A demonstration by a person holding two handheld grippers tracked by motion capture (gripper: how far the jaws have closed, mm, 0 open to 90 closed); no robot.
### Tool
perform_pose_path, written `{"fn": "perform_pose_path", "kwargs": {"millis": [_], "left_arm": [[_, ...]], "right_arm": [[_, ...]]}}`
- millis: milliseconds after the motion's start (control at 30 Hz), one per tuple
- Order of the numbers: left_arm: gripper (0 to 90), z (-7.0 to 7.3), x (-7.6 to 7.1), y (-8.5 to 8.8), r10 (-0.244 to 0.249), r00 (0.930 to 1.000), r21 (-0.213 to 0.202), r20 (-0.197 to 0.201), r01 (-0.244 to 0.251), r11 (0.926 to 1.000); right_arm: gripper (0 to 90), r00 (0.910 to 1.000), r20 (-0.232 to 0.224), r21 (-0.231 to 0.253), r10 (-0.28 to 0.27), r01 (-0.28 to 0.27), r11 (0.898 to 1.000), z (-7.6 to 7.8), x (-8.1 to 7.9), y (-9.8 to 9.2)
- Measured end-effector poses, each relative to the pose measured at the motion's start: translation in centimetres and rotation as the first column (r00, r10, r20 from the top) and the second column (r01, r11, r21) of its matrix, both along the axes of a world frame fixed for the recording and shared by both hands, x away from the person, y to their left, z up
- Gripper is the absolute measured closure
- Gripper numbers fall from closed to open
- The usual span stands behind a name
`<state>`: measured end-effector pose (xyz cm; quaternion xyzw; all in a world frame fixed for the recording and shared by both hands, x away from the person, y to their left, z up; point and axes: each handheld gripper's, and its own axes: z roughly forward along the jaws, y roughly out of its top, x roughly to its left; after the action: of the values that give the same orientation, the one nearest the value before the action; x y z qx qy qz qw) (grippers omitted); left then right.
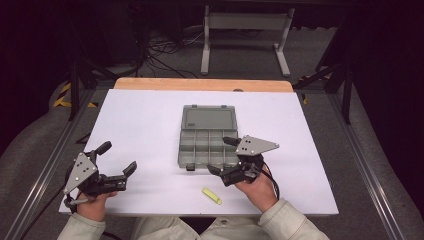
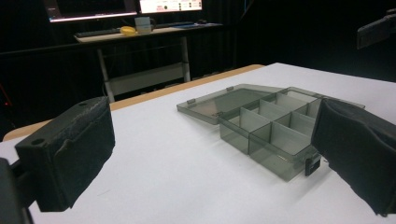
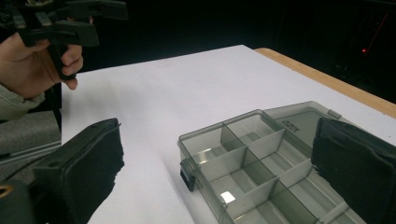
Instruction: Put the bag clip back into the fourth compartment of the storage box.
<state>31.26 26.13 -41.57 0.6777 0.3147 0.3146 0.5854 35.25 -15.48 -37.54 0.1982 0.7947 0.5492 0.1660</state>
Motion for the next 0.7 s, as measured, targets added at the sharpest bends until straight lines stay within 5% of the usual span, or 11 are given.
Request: {"fn": "perform_pose_path", "kwargs": {"millis": [267,400,700], "left_arm": [[0.3,0.0,0.0,0.0,-0.002,1.0,-0.002,-0.001,0.002,1.0],[0.3,0.0,0.0,0.1,-0.001,1.0,0.001,-0.001,0.001,1.0],[0.3,0.0,0.0,0.0,0.0,1.0,-0.001,0.0,0.0,1.0]], "right_arm": [[6.8,0.9995,-0.027,-0.068,-0.015,0.013,0.998,0.2,-0.1,0.6],[9.5,0.9977,-0.063,-0.158,-0.027,0.017,0.987,0.4,-0.2,0.8],[13.8,0.9837,-0.175,-0.259,-0.042,-0.005,0.966,0.9,-0.3,1.1]]}}
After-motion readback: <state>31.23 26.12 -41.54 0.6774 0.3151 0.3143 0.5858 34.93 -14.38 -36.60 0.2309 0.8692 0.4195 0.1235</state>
